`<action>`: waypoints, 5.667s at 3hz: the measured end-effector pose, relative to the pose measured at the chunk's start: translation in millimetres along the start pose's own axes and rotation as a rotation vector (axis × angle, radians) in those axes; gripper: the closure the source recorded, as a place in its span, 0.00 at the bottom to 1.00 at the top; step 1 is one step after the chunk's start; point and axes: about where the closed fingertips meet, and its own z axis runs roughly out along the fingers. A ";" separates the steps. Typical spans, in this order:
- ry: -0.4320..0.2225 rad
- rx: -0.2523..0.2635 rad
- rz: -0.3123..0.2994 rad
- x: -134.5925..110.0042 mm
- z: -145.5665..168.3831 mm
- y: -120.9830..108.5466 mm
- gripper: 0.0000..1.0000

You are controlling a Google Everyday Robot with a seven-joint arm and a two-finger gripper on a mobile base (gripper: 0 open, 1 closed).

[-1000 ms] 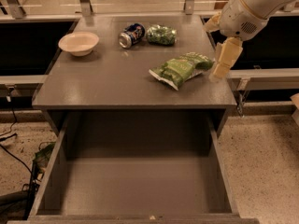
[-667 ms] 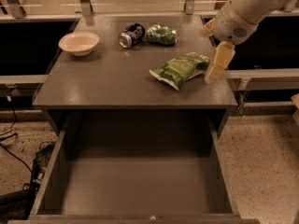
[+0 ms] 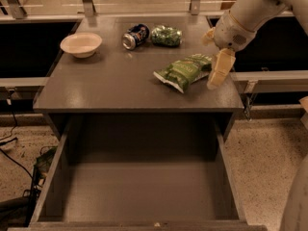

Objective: Place green jalapeno chip bag into top drawer

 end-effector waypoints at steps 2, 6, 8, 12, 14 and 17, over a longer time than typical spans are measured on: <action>-0.088 -0.053 0.015 -6.0 22.3 -28.0 0.00; -0.196 -0.115 0.025 -7.8 76.2 -41.3 0.00; -0.196 -0.114 0.025 -8.2 77.8 -42.0 0.16; -0.196 -0.114 0.025 -8.2 77.8 -42.0 1.00; -0.180 -0.049 -0.047 -47.9 36.7 -24.4 1.00; -0.320 0.006 -0.178 -41.0 -22.8 58.4 1.00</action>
Offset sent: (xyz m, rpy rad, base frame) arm 0.0642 0.0071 -0.0049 0.1651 0.0835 0.0323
